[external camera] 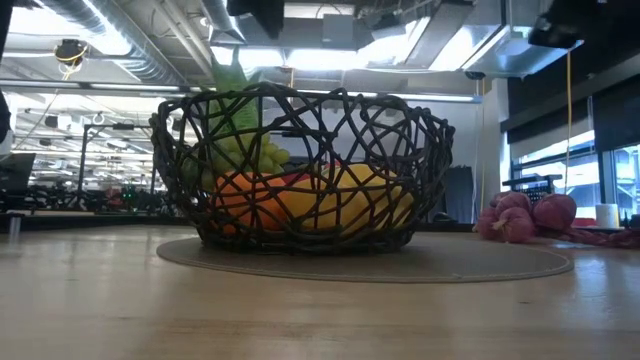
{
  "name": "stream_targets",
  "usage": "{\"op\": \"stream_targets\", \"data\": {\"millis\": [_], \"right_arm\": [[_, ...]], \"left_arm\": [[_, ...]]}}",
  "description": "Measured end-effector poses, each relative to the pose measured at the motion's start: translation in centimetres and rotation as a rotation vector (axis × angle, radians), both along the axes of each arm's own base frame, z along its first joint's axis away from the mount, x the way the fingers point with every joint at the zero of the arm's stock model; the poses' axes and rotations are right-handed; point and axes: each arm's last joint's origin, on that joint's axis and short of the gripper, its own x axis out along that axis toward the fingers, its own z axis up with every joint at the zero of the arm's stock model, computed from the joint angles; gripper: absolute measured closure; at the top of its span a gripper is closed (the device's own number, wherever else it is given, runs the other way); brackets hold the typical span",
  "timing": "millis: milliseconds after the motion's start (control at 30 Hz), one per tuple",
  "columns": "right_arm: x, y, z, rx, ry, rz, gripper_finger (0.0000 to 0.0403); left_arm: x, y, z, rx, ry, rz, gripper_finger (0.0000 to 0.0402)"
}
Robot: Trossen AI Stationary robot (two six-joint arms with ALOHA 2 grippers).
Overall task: Build produce basket
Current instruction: Put the dark red grapes into the wire basket
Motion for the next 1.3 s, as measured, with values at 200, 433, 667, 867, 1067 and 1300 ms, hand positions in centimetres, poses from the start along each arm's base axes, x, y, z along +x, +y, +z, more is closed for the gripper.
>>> {"op": "stream_targets", "data": {"millis": [200,433,667,867,1067,1300], "right_arm": [[-0.2,1.1,-2.8,0.032,0.133,-0.032,0.0267],[-0.2,1.9,-7.4,0.020,0.156,0.089,0.0267],[-1.4,2.7,-11.6,-0.016,0.201,0.234,0.0267],[-2.3,3.1,-13.9,-0.027,0.230,0.266,0.0267],[-2.2,3.2,-15.0,-0.022,0.193,0.265,0.0267],[-2.3,3.2,-16.5,0.003,0.158,0.253,0.0267]], "left_arm": [[-0.3,0.0,0.4,0.010,-0.019,0.008,0.0289],[-0.3,0.0,0.4,0.010,-0.019,0.008,0.0289],[-0.2,0.0,0.4,0.011,-0.023,0.008,0.0289],[-0.2,0.0,0.4,0.009,-0.025,0.007,0.0289],[0.0,0.0,0.5,0.009,-0.053,0.006,0.0289],[0.1,0.0,0.6,0.010,-0.066,0.006,0.0289]]}}
